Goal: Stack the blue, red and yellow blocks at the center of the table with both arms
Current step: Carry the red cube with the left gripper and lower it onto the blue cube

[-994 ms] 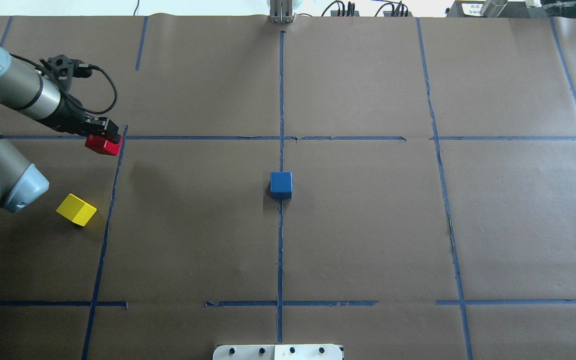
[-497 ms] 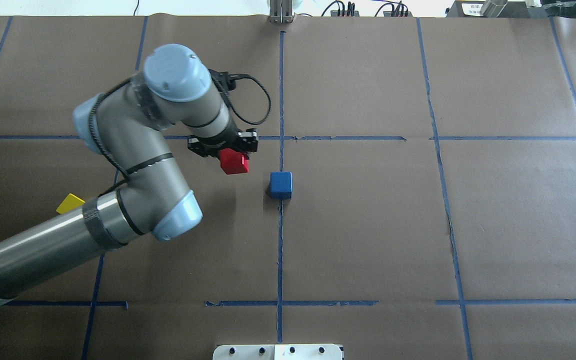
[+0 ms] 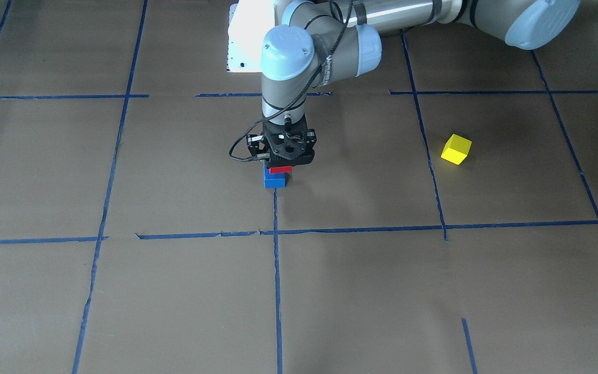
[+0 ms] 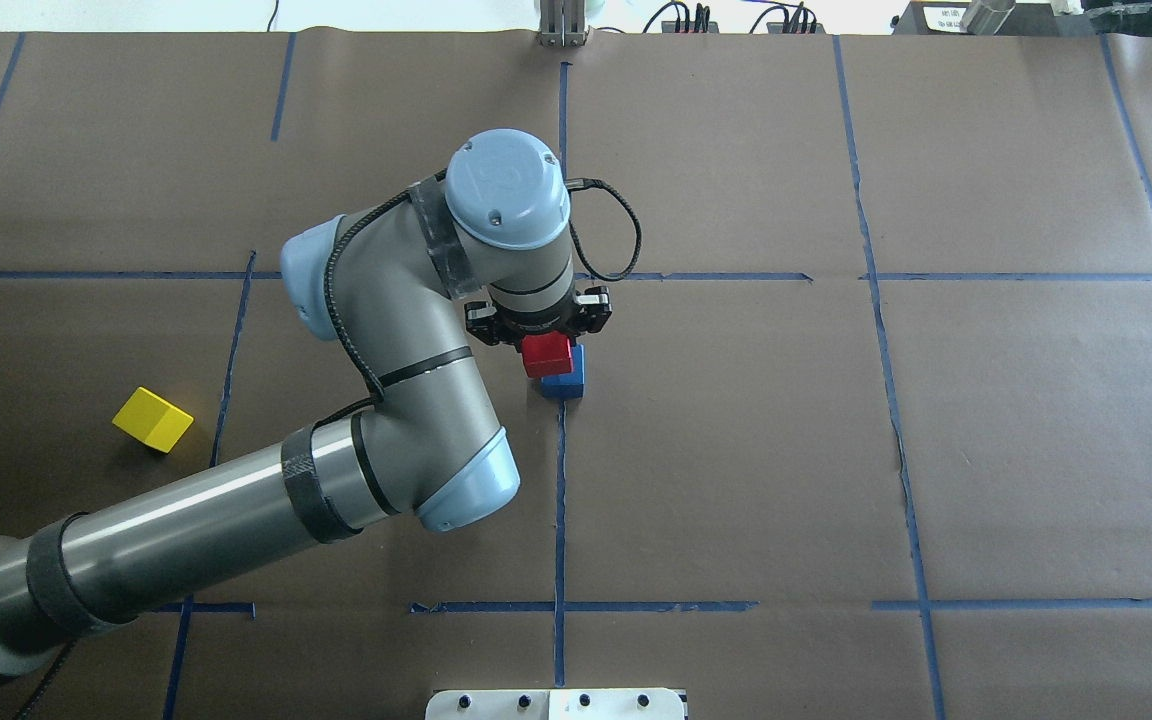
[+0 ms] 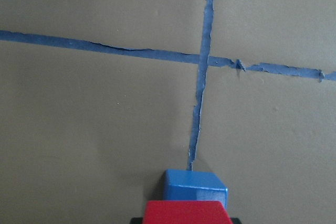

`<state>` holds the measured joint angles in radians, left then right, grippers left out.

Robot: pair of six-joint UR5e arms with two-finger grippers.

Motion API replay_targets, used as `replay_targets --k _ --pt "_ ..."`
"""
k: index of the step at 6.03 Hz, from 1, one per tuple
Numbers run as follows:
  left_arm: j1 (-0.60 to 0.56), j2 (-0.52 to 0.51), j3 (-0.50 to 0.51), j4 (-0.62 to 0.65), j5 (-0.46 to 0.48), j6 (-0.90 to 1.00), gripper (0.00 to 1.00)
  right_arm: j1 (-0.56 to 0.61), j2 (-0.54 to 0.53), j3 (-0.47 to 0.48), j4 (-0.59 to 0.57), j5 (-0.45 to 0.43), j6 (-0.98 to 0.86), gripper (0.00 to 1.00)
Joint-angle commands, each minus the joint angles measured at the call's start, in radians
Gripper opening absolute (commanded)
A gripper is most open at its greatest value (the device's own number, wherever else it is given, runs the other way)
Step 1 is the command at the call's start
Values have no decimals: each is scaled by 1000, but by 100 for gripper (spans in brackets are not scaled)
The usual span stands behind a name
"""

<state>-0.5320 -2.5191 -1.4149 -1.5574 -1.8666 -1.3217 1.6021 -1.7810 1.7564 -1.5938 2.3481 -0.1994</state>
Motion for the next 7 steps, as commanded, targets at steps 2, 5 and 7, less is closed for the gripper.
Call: replay_targets --k 2,5,7 --pt "9 -6 24 -7 4 1 10 -1 0 0 2 -1 0 100" --pt "23 -3 25 -9 4 5 12 1 0 0 2 -1 0 100" --pt "23 -3 25 -9 4 9 15 -1 0 0 2 -1 0 100"
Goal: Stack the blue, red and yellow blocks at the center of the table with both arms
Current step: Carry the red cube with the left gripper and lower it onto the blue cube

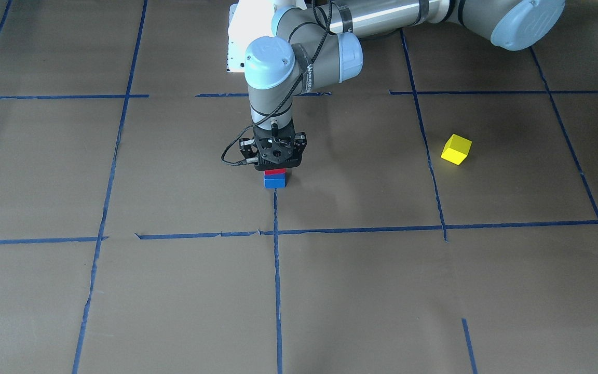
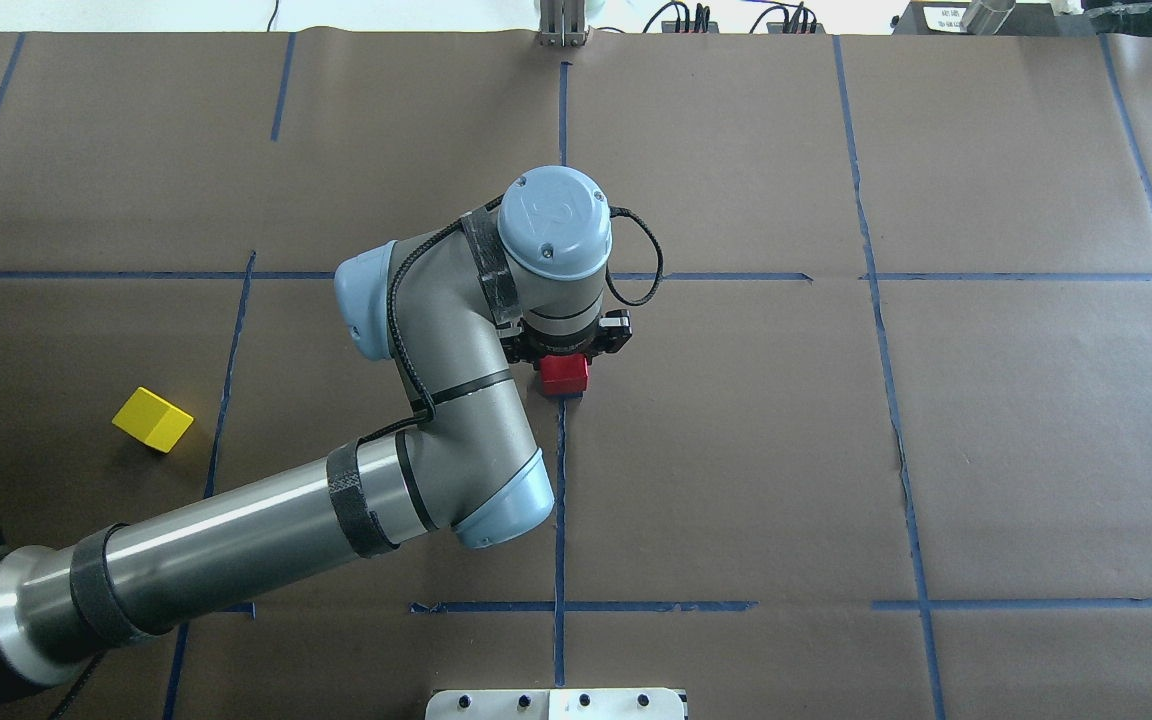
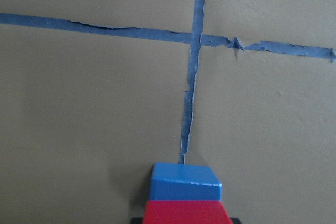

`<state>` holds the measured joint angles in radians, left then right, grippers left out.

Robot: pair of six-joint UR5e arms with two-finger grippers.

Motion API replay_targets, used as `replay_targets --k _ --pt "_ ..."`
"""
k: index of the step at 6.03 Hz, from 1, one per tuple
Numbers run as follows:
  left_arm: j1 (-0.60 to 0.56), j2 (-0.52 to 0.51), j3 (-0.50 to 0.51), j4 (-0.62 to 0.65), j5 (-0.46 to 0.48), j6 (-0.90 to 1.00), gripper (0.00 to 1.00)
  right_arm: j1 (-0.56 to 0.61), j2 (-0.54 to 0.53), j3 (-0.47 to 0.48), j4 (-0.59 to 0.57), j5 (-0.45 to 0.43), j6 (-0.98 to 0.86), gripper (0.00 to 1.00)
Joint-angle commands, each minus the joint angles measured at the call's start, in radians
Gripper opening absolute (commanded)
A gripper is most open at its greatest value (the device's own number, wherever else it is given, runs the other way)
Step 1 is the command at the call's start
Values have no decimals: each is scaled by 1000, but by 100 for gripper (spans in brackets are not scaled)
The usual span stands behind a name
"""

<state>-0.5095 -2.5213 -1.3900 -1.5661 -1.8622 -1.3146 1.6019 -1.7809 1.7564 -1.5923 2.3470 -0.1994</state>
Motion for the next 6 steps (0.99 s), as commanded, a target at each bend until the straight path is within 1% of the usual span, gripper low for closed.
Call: replay_targets --k 1,4,5,6 --pt "0 -5 2 0 0 3 15 1 0 0 0 0 0 100" --pt "-1 -7 6 -2 0 8 15 0 0 0 -2 0 0 100" --pt "-1 -7 5 -2 0 8 17 0 0 0 0 0 0 100" --pt "-1 -5 6 -2 2 8 26 0 0 -2 0 0 0 100"
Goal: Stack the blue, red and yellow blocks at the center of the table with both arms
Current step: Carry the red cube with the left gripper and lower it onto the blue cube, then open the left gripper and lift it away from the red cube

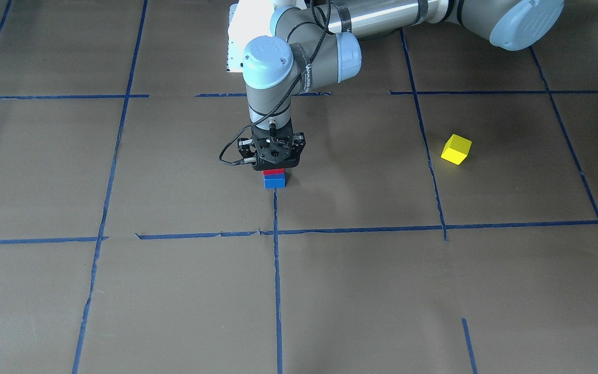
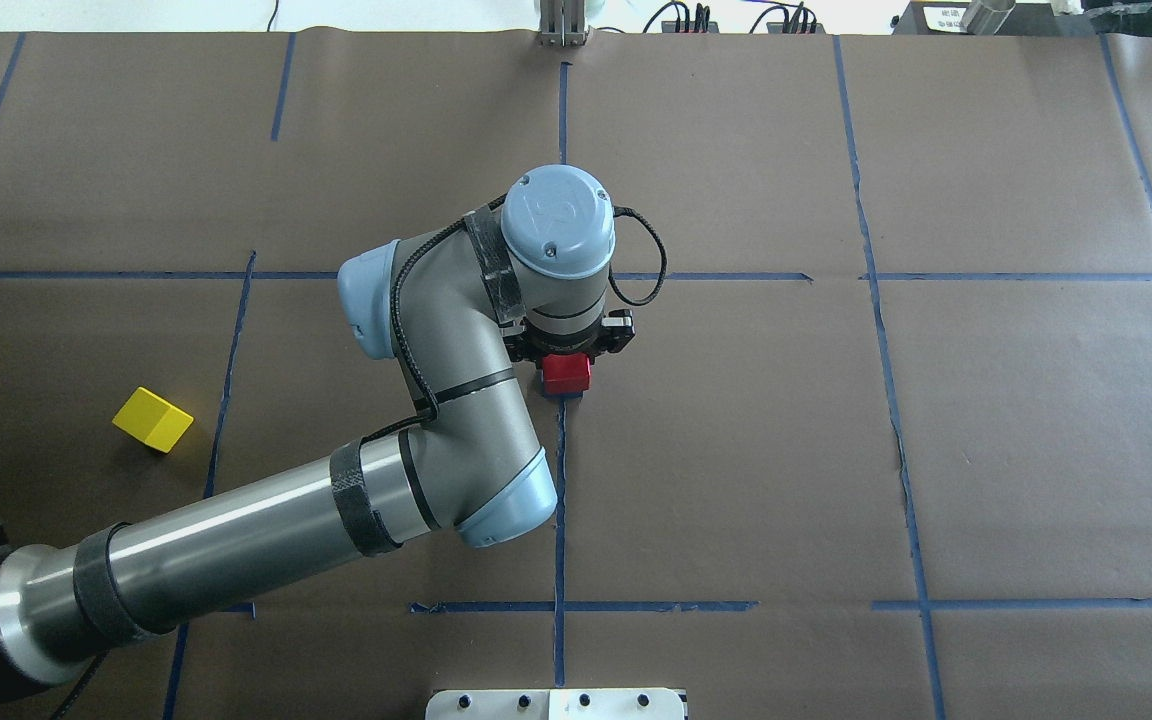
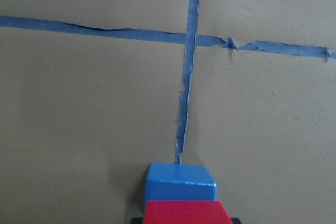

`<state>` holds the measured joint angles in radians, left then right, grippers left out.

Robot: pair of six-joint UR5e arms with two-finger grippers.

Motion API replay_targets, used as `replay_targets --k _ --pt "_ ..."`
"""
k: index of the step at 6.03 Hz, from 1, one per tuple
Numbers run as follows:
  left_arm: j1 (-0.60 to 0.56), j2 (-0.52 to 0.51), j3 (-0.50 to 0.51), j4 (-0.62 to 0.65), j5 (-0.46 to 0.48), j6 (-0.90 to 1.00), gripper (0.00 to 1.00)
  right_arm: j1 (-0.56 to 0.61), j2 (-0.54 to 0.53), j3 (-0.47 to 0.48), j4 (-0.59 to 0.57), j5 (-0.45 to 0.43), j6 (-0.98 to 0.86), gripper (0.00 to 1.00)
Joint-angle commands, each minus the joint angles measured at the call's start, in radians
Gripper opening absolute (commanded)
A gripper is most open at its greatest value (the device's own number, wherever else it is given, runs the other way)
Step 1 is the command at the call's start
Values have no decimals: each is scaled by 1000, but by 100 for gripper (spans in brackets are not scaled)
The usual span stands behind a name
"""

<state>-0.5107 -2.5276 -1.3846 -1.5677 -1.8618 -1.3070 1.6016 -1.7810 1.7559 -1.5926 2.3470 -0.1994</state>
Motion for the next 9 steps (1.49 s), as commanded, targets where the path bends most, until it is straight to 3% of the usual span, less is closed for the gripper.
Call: replay_targets --k 1,2,4,6,7,9 --pt "0 1 1 0 1 0 43 0 0 -1 -1 0 0 100" --pt "0 1 -1 0 3 0 65 1 0 -1 -1 0 0 100" --pt "-8 -2 -8 1 3 23 89 1 0 -6 0 0 -2 100" --pt "-69 54 -145 18 -14 130 100 0 0 -7 0 0 -2 100" --pt "-125 182 -285 18 -81 187 100 0 0 -9 0 -2 -2 100" --pt "-276 463 -510 17 -221 473 100 0 0 -9 0 -2 -2 100"
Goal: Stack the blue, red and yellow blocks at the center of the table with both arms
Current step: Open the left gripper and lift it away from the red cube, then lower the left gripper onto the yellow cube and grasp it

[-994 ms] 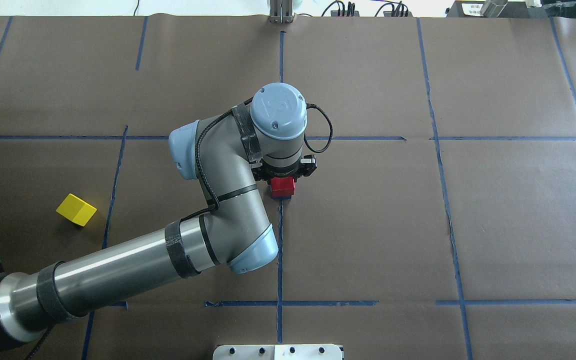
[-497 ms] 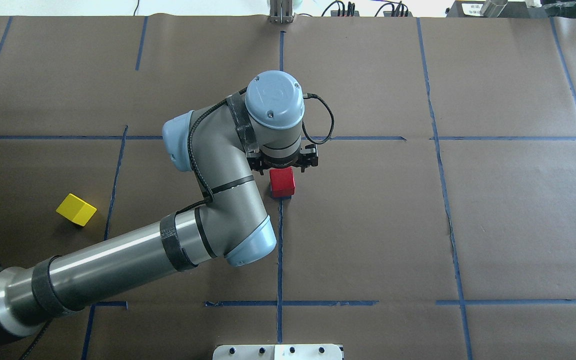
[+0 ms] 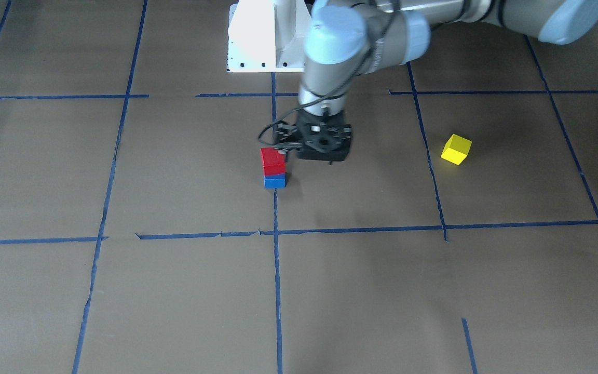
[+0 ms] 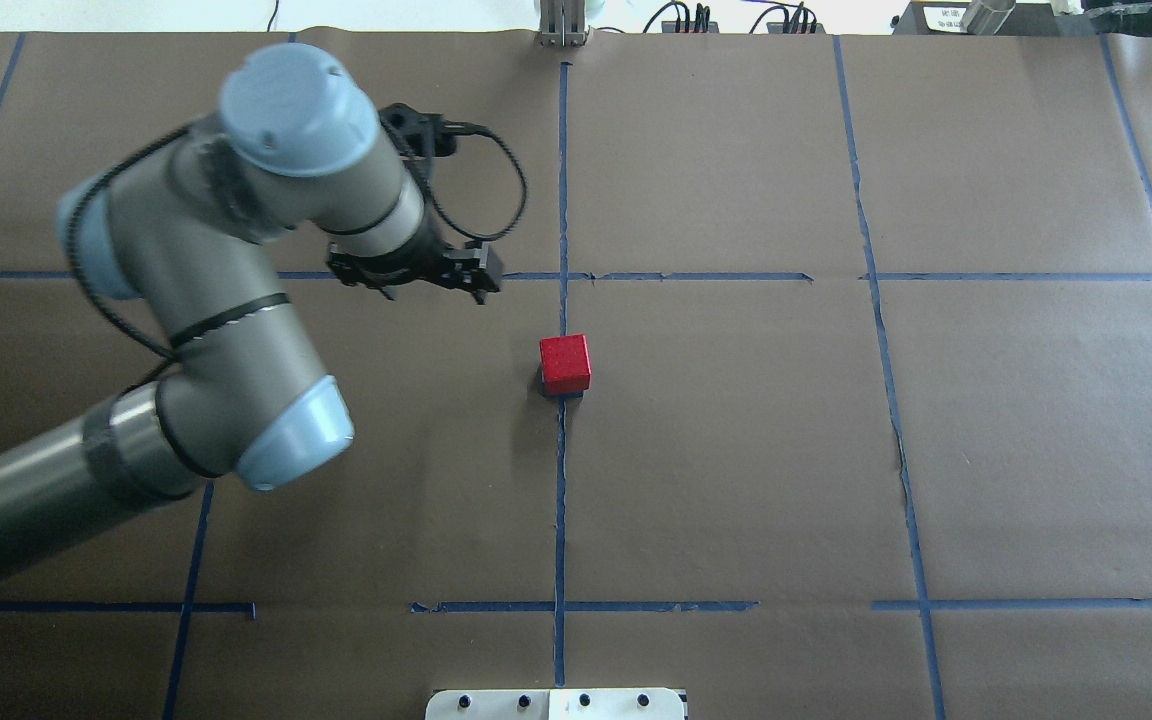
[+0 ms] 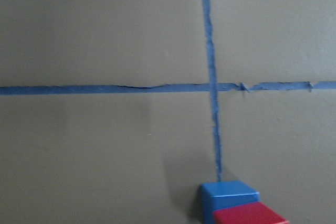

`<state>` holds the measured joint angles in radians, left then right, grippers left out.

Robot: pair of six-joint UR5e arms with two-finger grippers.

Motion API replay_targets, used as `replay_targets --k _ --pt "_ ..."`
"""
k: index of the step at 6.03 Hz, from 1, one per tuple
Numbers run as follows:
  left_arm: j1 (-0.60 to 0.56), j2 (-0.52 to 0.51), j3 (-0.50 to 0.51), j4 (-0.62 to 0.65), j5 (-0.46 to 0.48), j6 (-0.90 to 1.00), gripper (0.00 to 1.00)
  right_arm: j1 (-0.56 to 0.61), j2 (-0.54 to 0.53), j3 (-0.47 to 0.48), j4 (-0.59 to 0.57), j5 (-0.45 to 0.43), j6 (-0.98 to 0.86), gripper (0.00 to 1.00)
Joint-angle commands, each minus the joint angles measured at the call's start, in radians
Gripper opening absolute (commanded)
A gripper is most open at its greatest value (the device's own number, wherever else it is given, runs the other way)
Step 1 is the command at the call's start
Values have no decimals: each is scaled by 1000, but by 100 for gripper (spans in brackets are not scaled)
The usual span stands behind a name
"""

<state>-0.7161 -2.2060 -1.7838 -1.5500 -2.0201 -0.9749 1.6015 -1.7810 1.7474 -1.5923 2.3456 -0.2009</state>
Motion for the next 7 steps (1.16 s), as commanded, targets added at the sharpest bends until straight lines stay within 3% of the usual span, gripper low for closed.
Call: replay_targets --k 1,3,4,5,7 --pt "-109 282 -171 -13 -65 295 100 0 0 0 0 0 0 100" --pt "-167 520 -231 -74 -65 552 100 0 2 -14 9 0 0 100" --pt "-166 663 -232 -277 -66 536 100 0 2 -60 81 0 3 100" --pt "-163 716 -200 -411 -65 532 100 0 5 -107 156 1 9 100" --pt "-151 707 -119 -459 -60 532 100 0 5 -100 166 8 63 100"
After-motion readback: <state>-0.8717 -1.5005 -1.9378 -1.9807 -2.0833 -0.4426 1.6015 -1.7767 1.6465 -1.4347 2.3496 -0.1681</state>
